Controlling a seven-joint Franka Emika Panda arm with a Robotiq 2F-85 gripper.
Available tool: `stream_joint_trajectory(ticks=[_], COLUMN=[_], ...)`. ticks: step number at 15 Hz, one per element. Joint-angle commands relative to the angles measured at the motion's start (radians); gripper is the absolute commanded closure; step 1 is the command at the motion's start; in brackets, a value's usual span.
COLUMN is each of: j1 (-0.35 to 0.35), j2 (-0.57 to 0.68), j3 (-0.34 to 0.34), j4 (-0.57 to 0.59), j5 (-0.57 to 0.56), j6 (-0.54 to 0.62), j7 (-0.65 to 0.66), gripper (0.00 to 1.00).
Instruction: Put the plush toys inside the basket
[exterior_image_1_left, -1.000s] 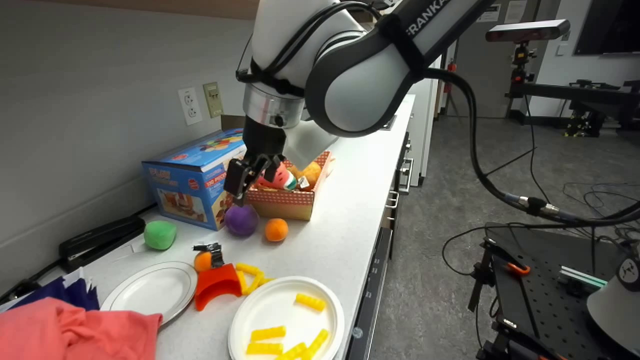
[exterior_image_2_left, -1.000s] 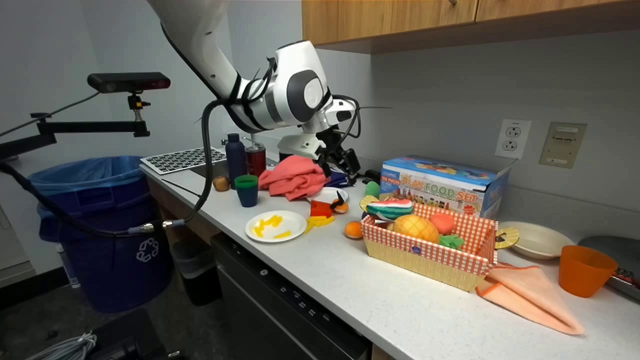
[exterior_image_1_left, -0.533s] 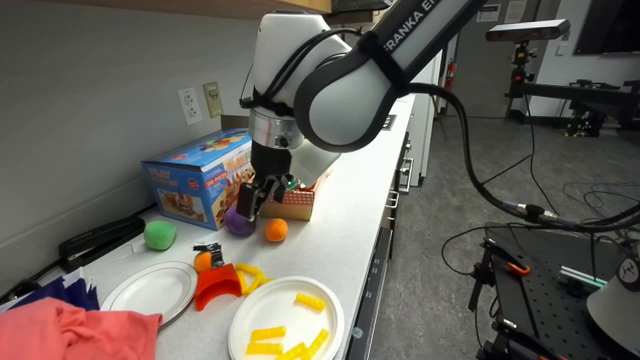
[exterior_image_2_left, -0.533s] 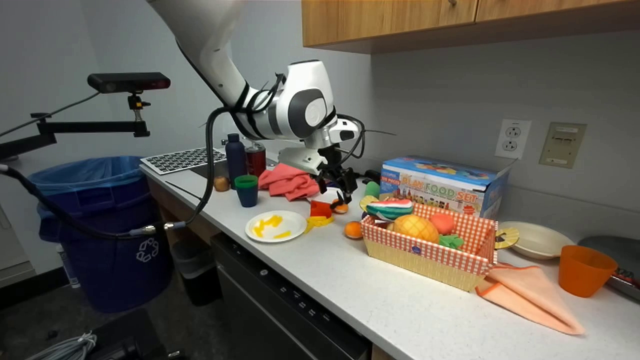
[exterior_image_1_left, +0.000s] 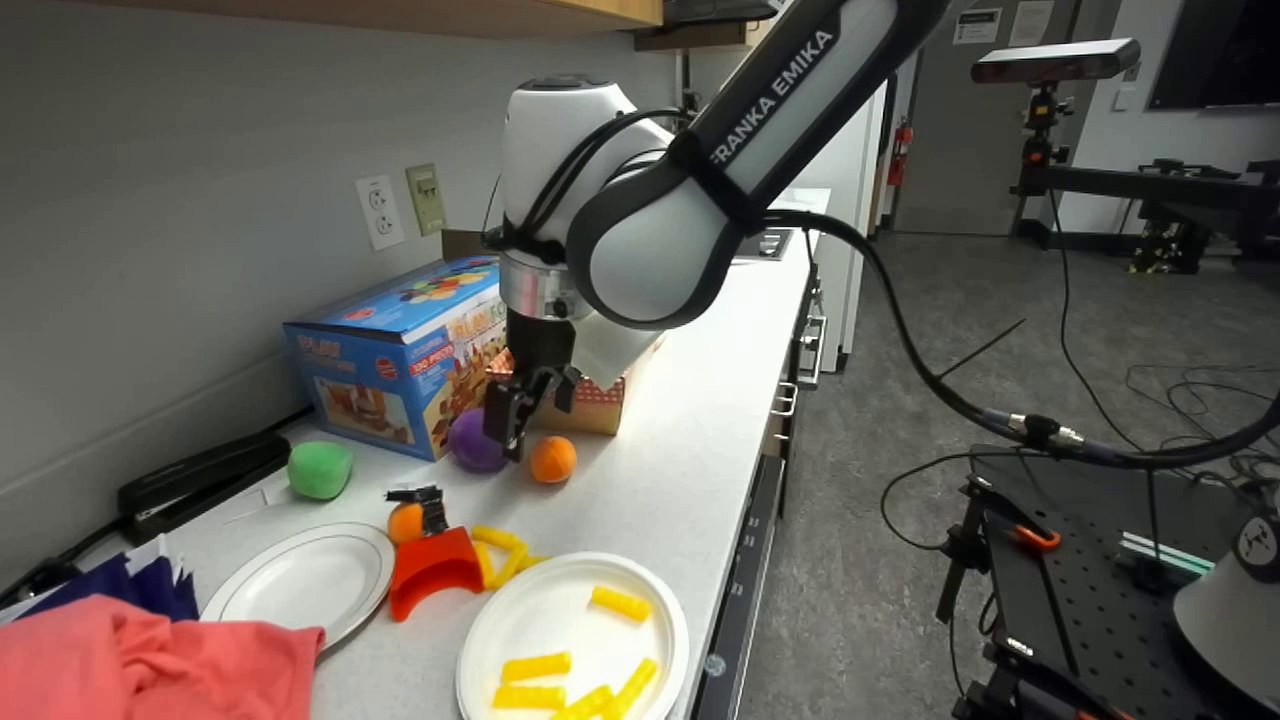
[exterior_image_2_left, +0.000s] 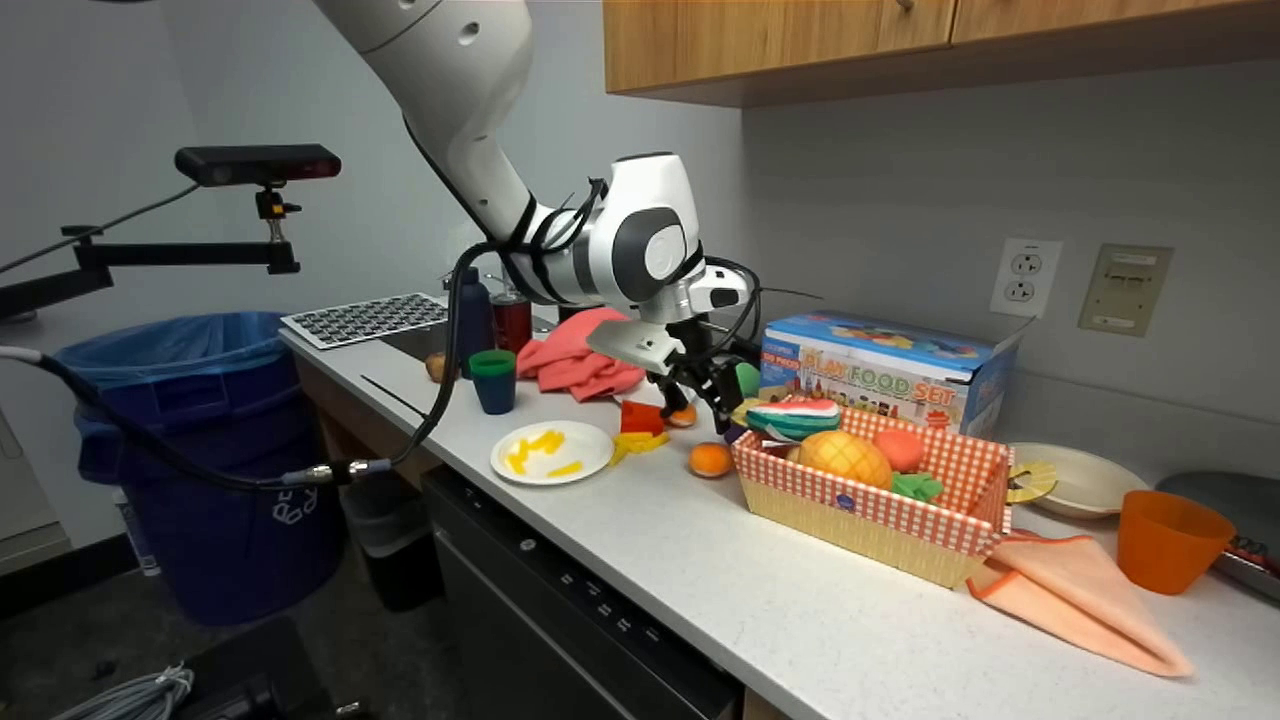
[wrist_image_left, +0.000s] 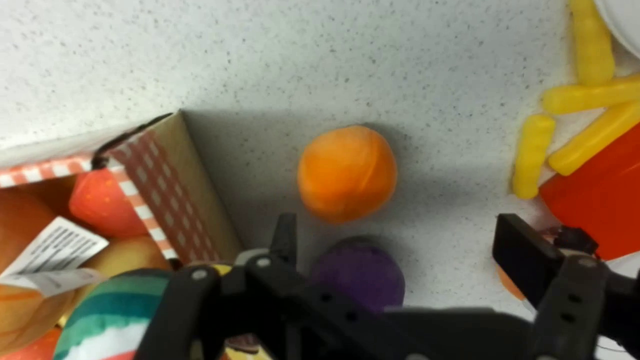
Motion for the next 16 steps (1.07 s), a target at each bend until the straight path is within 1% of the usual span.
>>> stream_joint_trajectory(ticks=[1, 13, 14, 15, 16], j1=[0.020, 0.031, 0.030, 0.030, 0.030], j2=[0.061, 0.132, 0.137, 0.141, 0.143], j3=[-0.038, -0.050, -0.051, -0.052, -0.053], j4=[0.077, 0.097, 0.101, 0.104, 0.106], j5=[-0.031, -0.028, -0.028, -0.027, -0.027], j6=[-0.027, -0.076, -0.076, -0.075, -0.074], j7=[0.021, 0.020, 0.020, 0.019, 0.018], gripper=[0.00, 0.01, 0.04, 0.19, 0.31])
